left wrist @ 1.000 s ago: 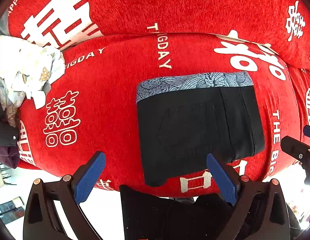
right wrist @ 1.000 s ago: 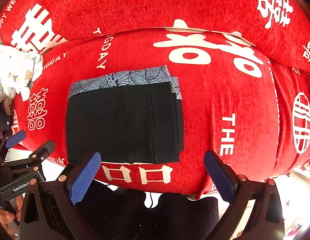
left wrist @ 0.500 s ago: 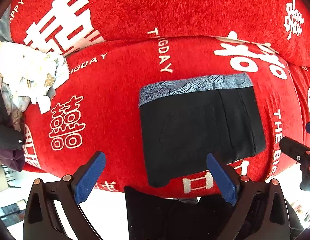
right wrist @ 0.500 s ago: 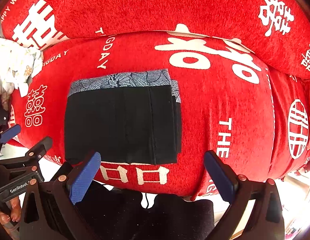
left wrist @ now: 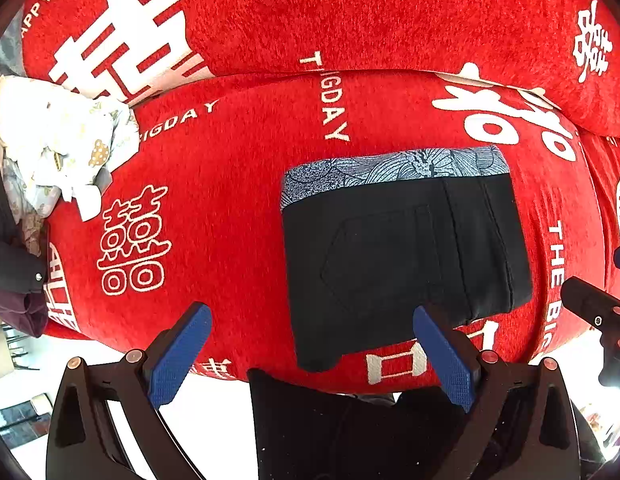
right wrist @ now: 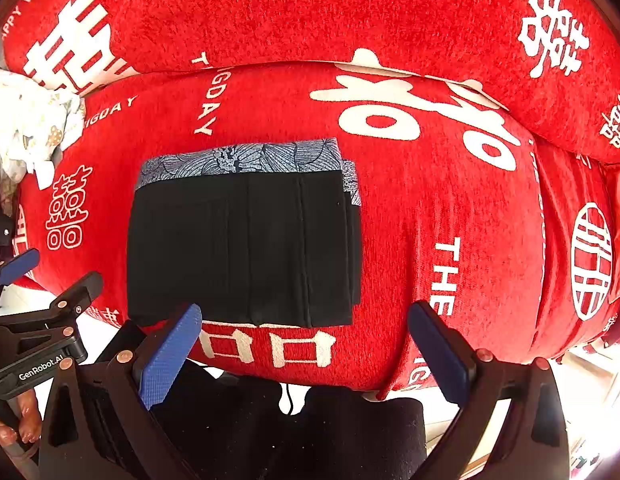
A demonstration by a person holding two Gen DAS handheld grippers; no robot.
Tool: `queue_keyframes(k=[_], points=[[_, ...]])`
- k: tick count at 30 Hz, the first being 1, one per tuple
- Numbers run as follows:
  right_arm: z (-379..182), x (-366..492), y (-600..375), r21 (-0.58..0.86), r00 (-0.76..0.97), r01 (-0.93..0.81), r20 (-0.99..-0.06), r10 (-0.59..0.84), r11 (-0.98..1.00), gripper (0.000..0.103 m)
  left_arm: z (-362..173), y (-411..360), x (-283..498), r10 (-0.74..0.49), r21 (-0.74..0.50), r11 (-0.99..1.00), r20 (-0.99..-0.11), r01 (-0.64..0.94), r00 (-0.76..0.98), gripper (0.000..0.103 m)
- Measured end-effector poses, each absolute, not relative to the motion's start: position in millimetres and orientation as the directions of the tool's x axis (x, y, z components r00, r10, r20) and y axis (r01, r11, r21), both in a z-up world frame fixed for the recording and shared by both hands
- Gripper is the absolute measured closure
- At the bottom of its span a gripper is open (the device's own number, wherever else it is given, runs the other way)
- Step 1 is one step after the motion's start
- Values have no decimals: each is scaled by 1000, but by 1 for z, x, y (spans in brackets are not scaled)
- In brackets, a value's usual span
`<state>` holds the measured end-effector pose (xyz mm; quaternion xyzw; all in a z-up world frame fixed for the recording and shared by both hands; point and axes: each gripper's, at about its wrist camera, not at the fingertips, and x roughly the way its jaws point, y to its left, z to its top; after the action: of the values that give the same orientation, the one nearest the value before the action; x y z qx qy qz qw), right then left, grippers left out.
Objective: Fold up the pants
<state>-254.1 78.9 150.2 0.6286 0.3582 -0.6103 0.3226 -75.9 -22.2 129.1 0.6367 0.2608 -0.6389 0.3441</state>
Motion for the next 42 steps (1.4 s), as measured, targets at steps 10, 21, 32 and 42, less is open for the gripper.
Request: queue_keyframes(k=[10,21,32,42], points=[[151,-249,76,-51,-23,849,-998,59,-526,0,131,-21,-74,-116,111,-629,-992,770,49,2],[152,-249,75,-49,-22,848,-998,57,-528,0,131,-21,-73,-115,112,-627,-992,771,50,2],[152,-247,75,-48,-20,844,-998,58,-533,0,130,-19,-72,-118,111,-636,-992,764,47,2],[151,-246,74,-49,-21,843,-998,59,-535,0,129,-23,-72,-112,109,-634,-993,766,48,2]])
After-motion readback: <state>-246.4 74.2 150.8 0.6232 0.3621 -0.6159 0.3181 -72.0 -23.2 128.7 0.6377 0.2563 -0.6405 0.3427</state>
